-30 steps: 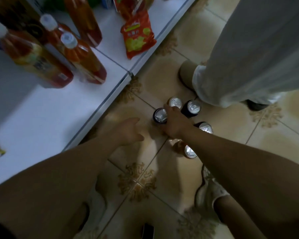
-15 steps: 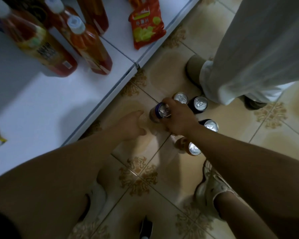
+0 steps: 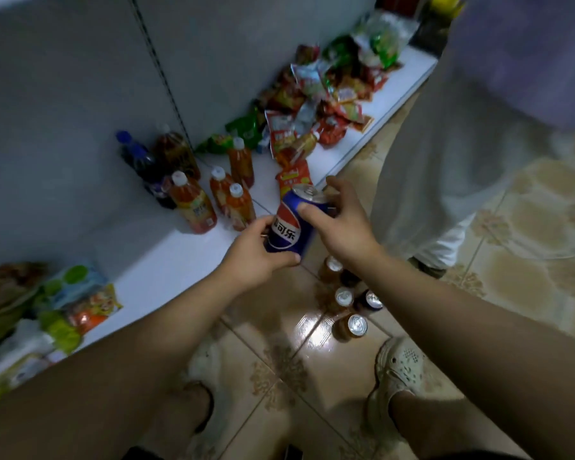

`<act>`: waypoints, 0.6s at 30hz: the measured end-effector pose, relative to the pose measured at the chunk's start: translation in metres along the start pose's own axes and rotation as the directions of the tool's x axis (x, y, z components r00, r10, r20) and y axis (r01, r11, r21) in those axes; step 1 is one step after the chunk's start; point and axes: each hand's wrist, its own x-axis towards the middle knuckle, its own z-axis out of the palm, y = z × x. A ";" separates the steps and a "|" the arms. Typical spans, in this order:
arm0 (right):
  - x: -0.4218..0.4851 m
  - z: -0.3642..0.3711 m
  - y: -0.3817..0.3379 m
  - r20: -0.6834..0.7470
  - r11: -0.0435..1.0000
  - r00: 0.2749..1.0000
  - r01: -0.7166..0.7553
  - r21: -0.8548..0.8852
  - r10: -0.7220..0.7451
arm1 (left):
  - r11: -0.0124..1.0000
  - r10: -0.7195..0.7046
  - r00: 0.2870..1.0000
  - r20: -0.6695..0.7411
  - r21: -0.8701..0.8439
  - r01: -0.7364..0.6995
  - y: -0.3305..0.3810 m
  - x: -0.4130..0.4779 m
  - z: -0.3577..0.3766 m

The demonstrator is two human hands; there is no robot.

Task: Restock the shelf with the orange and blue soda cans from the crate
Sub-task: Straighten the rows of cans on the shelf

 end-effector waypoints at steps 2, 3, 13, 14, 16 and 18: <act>-0.011 0.005 -0.036 0.024 0.998 0.998 0.058 -0.008 -0.057 | 0.999 0.046 0.996 -0.081 -0.025 -0.049 0.032 -0.021 -0.016; -0.015 0.008 -0.055 0.037 0.997 0.996 0.080 -0.009 -0.080 | 0.997 0.068 0.992 -0.104 -0.037 -0.072 0.047 -0.031 -0.025; -0.076 0.050 -0.229 0.159 0.928 0.915 0.358 0.108 -0.371 | 0.951 0.283 0.914 -0.289 -0.037 -0.306 0.153 -0.152 -0.130; -0.085 0.056 -0.244 0.205 0.920 0.897 0.377 0.109 -0.392 | 0.946 0.297 0.896 -0.329 -0.026 -0.323 0.160 -0.166 -0.140; -0.103 0.069 -0.273 0.275 0.905 0.863 0.416 0.092 -0.424 | 0.942 0.312 0.865 -0.392 0.007 -0.337 0.167 -0.191 -0.159; -0.120 0.085 -0.296 0.302 0.888 0.839 0.456 0.061 -0.452 | 0.946 0.306 0.849 -0.430 0.036 -0.323 0.171 -0.215 -0.177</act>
